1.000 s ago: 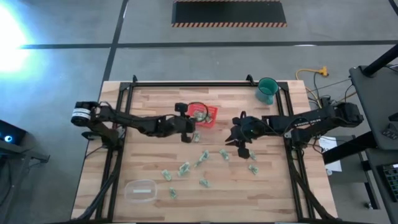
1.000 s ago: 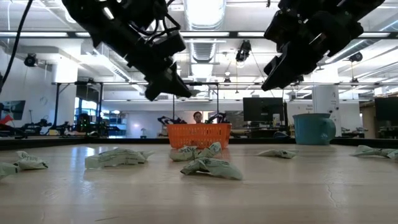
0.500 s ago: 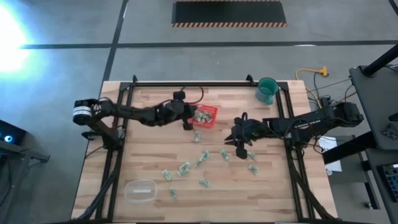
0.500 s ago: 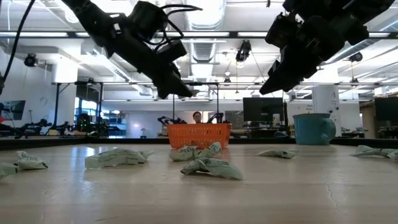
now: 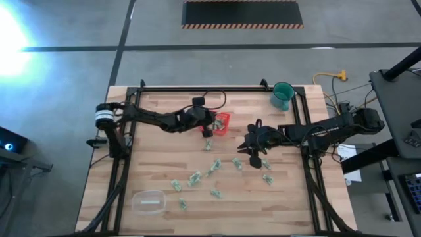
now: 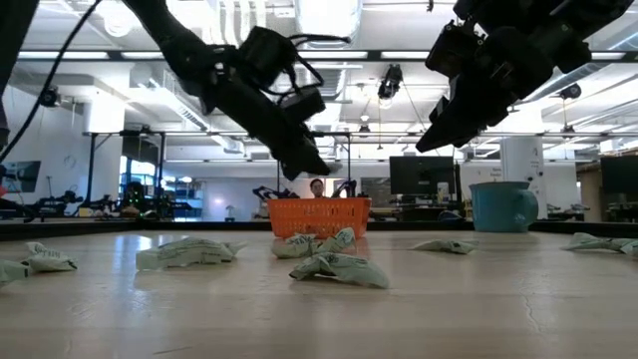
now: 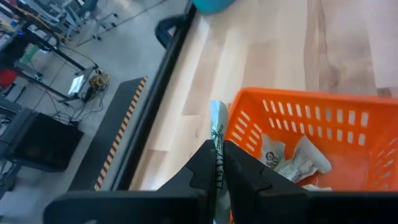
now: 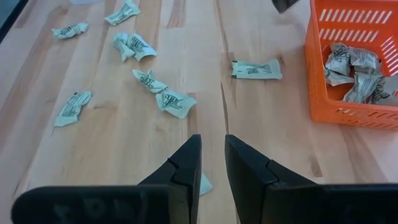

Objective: Pick and place items into bin
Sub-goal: Put the stevia packet into the orange bin

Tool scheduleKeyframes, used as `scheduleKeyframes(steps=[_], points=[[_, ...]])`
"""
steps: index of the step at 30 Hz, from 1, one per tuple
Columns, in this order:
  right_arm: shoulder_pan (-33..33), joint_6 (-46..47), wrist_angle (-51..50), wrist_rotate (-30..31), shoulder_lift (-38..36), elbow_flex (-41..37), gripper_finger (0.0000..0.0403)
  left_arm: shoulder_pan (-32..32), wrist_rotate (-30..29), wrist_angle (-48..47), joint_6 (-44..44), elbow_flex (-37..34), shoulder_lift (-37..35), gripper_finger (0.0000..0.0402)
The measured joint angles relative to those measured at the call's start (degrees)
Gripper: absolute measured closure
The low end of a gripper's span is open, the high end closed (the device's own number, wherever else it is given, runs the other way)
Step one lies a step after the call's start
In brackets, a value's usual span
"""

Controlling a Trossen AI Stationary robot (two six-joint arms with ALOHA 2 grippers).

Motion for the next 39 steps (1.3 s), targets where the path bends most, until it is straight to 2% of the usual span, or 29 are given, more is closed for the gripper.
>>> scheduleKeyframes(steps=[5,8,19,23,32,35,39], points=[[0.0,0.0,-0.17,0.0,0.0,-0.26,0.0339,0.0,-0.11,-2.52,0.02,2.15,2.46,0.0388],[0.0,0.0,-0.2,0.0,0.0,-0.48,0.0339,0.0,-0.2,-2.54,0.02,1.98,2.47,0.0373],[0.0,1.27,-0.22,-0.05,0.0,-1.09,0.0339,0.0,-0.22,-3.04,-0.05,1.02,1.13,0.0255],[0.0,1.23,-0.25,-0.07,0.0,-1.09,0.0339,0.0,-0.22,-4.34,-0.07,1.02,1.02,0.0227],[0.07,1.11,-0.22,-0.87,-0.02,-1.98,0.0337,-0.12,-0.26,-7.46,-2.34,0.97,0.13,0.0218],[0.65,1.2,-0.18,-3.37,-0.02,-2.9,0.0326,-0.7,-0.2,-10.97,-3.23,0.97,-1.61,0.0218],[1.55,1.46,0.62,-3.47,-0.02,-4.94,0.03,-2.63,-0.07,-17.0,-5.31,0.95,-5.33,0.0218]])
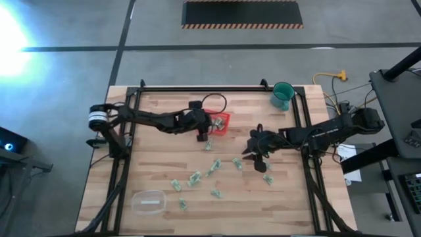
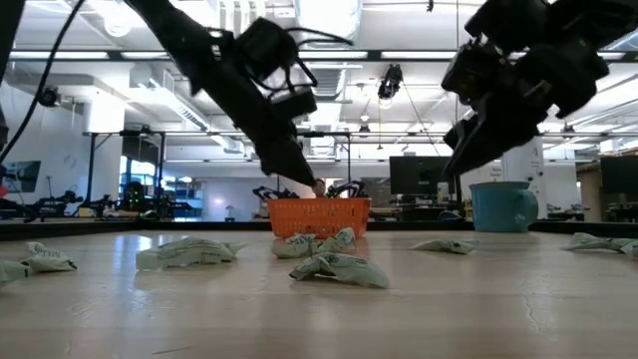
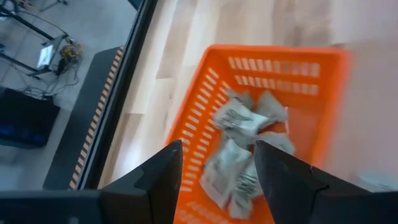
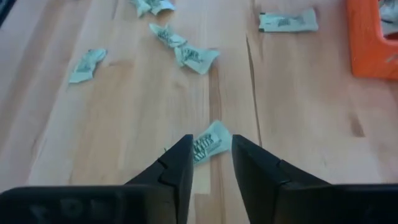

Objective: Pick and place items into bin
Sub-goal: Put the stevia packet into the orange bin

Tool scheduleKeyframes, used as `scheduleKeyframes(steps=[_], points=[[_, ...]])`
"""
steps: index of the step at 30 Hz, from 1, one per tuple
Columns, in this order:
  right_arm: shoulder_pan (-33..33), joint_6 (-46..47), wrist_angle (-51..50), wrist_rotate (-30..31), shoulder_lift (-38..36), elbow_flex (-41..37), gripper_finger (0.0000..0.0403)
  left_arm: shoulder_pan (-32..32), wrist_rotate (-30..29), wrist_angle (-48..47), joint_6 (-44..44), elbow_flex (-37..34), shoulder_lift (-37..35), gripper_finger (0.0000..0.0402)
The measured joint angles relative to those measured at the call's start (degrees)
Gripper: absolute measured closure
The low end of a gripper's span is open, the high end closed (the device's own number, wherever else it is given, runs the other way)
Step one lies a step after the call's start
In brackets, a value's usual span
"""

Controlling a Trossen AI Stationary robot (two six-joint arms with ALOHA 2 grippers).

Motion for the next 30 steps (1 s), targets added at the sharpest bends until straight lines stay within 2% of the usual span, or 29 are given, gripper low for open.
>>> scheduleKeyframes(steps=[7,13,19,30], points=[[1.21,3.86,6.81,0.23,2.74,-3.38,0.0243,-6.48,0.68,-6.35,-2.16,-1.07,-8.61,0.0218],[1.45,13.01,8.6,0.31,10.27,-2.77,0.0205,-12.84,0.61,-9.12,-3.3,-2.54,-16.18,0.0218],[1.73,16.07,8.49,0.35,18.18,1.14,0.0187,-16.75,-0.35,-8.82,-3.83,-6.22,-23.01,0.0218],[3.38,16.55,6.63,0.79,21.21,5.62,0.0175,-17.63,-2.8,-8.3,-5.41,-10.56,-28.63,0.0218]])
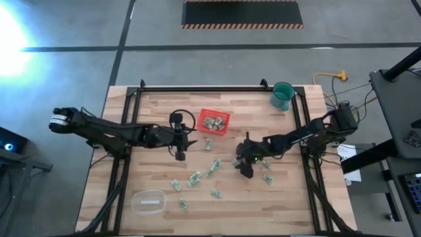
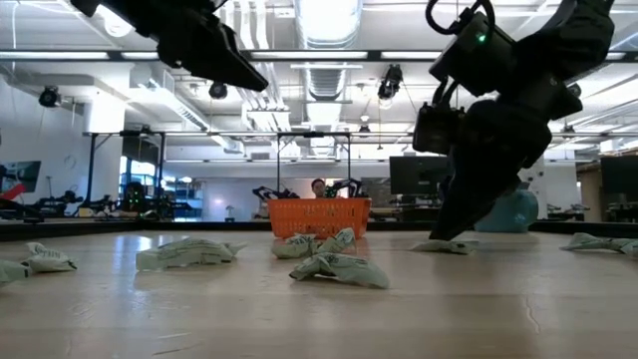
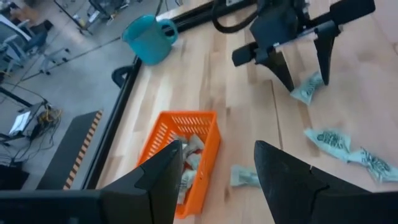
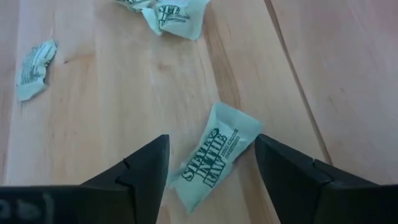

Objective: Pick and place items into bin
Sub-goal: Put the stevia packet into the orange bin

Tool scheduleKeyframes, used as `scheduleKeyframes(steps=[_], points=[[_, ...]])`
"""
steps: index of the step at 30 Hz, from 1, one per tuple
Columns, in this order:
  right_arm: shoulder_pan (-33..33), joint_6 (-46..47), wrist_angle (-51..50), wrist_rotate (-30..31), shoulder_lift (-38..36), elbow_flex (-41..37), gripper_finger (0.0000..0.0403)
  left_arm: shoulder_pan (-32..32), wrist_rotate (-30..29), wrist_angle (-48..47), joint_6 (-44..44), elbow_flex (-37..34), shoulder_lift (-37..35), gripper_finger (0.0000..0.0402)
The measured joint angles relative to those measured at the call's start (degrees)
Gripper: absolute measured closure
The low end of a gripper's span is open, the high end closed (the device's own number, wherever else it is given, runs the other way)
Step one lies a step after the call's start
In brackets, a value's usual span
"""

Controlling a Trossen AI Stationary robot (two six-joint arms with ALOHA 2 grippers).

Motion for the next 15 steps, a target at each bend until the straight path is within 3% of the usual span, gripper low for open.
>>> scheduleKeyframes(steps=[8,15], points=[[2.98,-1.73,-8.5,4.88,4.44,5.54,0.018,-0.11,0.02,0.31,0.0,-0.52,-0.16,0.0218],[7.01,-4.26,-20.31,15.3,4.88,11.52,0.02,-0.11,0.04,0.32,0.0,-0.56,-0.1,0.0218]])
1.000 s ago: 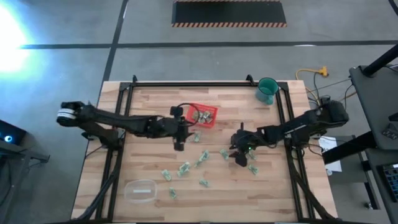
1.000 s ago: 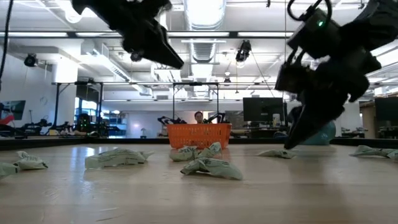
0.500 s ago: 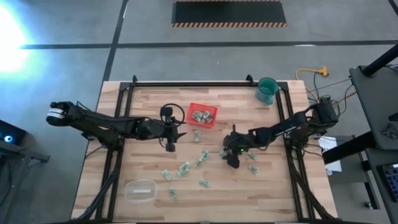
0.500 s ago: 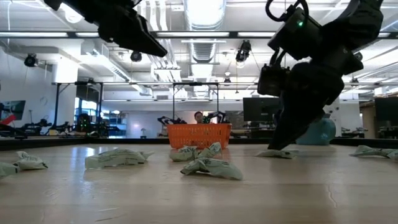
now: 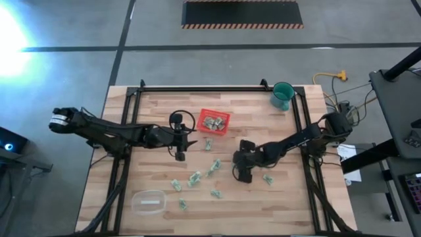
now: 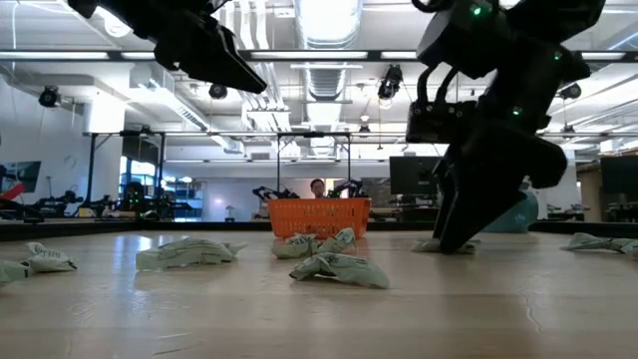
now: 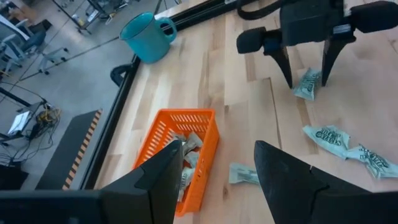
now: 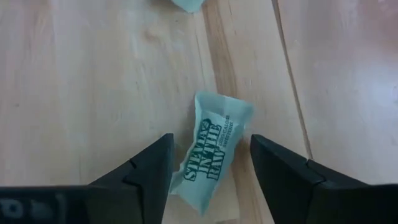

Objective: Pick and place items into bin
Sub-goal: Put the stevia packet into the orange bin

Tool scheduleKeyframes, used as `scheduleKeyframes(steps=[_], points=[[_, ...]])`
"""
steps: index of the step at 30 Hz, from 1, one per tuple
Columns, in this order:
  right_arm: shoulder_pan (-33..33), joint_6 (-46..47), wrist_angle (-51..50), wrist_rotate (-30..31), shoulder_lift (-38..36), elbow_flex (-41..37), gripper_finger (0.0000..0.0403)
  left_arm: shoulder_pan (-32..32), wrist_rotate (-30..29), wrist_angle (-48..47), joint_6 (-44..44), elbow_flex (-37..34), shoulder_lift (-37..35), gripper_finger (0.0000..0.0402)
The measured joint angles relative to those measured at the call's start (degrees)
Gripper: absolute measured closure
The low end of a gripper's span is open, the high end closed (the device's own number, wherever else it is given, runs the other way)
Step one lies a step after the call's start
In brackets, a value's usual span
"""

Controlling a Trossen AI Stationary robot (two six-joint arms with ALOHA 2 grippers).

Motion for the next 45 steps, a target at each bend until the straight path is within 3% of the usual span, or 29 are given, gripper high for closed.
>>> scheduleKeyframes(steps=[11,18,26,31,39,45], points=[[1.42,-0.51,-3.68,3.24,0.05,1.28,0.026,-0.04,0.04,-0.05,0.02,-0.11,0.0,0.0218],[1.4,-3.64,-3.83,3.7,0.0,1.59,0.0321,-0.04,0.07,-0.05,0.04,-0.11,0.0,0.0218],[1.23,-7.85,-3.58,8.52,0.07,2.46,0.0387,-0.11,0.11,-0.08,-1.01,-0.11,0.0,0.0218],[1.18,-10.48,-3.35,10.3,0.05,3.13,0.0394,-0.33,0.09,-0.11,-1.46,-0.13,0.0,0.0218],[0.74,-17.21,-3.28,19.82,-0.04,5.51,0.0394,-1.03,0.1,-0.03,-3.49,-0.17,0.0,0.0218],[-3.09,-25.79,-3.18,24.92,-0.13,9.94,0.0394,-1.64,0.13,0.06,-5.84,-0.34,0.26,0.0218]])
